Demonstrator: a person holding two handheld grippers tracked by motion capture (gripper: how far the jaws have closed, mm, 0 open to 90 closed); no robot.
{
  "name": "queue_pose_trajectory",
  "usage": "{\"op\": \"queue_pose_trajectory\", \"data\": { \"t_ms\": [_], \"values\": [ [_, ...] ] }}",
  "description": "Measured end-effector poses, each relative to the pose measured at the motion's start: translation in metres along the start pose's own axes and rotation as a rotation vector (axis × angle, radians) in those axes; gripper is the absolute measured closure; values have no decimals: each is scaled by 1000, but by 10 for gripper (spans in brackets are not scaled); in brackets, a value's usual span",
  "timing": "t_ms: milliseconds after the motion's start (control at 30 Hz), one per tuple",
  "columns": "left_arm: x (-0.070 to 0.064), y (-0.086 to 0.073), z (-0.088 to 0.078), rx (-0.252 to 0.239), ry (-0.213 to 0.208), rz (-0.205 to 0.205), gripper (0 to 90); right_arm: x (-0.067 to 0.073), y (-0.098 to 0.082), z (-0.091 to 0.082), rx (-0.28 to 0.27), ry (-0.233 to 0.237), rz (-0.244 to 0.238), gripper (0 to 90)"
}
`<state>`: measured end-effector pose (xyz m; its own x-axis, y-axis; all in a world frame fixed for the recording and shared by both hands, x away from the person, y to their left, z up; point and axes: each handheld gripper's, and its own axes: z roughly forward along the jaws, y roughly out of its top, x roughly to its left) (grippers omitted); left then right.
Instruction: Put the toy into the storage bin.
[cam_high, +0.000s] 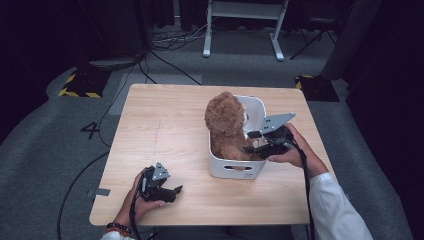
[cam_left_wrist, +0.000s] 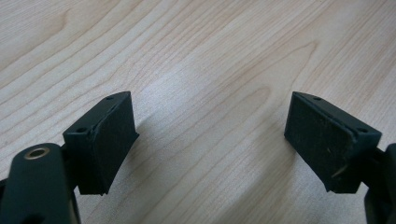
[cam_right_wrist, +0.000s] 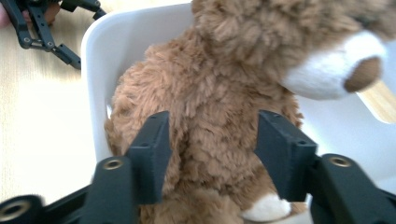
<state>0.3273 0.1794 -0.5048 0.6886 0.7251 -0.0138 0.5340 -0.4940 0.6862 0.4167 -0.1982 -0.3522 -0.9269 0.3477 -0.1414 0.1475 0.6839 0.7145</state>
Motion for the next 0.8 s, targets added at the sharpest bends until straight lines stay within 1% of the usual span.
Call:
{"op": "queue_pose_trajectory", "data": {
  "t_ms": [67,100,133,200,267,400,467,567,600,667,800],
  "values": [
    [0,0,0,0,0,0,166,1,-2,-5,-6,-11,6,398],
    [0,0,0,0,0,0,166,1,-4,-8,-9,-26,8,349],
    [0,0,0,0,0,0,166,2,-5,-11,-10,-47,10,343],
    [0,0,0,0,0,0,166,2,-8,-17,-19,-72,16,310],
    [0,0,0,0,0,0,166,2,-10,-22,-25,-90,23,282],
    [0,0,0,0,0,0,166,3,-15,-31,-31,-125,28,268],
    [0,0,0,0,0,0,166,4,-17,-34,-23,-143,25,253],
    [0,0,0,1,1,0,166,7,-20,-37,3,-203,6,241],
    [0,0,0,1,1,0,166,8,-22,-37,10,-212,2,232],
    [0,0,0,1,1,0,166,9,-24,-39,13,-214,-1,231],
    [0,0,0,1,1,0,166,12,-29,-44,0,-220,6,230]
  ]
}}
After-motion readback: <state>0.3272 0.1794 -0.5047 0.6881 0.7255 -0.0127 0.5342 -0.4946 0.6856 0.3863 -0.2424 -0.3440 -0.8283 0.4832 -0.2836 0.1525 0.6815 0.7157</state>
